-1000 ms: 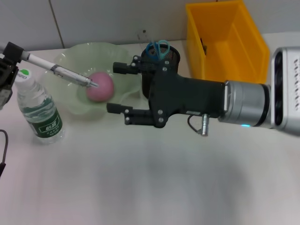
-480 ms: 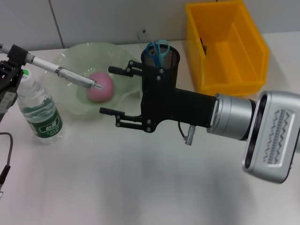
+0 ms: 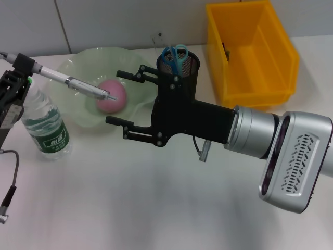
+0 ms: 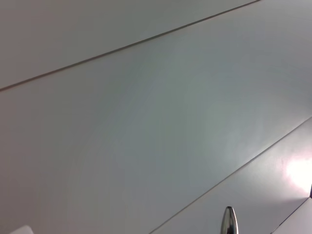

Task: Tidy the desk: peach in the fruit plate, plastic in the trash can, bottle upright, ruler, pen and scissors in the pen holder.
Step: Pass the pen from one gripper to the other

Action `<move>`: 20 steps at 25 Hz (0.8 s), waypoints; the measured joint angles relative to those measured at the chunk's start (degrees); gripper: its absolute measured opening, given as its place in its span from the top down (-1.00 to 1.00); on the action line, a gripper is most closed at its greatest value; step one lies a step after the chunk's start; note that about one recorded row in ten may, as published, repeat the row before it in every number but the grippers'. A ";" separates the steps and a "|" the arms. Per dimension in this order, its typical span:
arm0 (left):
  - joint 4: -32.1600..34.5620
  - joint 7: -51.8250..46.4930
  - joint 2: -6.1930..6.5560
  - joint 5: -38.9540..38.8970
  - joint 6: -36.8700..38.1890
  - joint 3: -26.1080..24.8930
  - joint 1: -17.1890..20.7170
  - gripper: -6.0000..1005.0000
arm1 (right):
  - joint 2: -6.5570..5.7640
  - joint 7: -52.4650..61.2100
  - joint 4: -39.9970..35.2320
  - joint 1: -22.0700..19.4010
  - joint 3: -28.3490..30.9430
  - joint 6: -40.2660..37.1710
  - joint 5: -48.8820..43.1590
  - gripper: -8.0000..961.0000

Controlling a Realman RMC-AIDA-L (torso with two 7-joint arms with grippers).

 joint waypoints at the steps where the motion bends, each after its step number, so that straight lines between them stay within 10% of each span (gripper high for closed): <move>1: -0.17 0.02 0.00 0.00 0.00 0.00 -0.03 0.70 | 0.00 -0.01 -0.03 0.04 -0.12 0.01 0.05 -0.45; 20: -3.30 2.66 -0.10 0.59 0.59 0.23 -0.46 0.70 | 0.00 -0.60 -0.61 1.26 -5.42 1.93 6.19 -0.44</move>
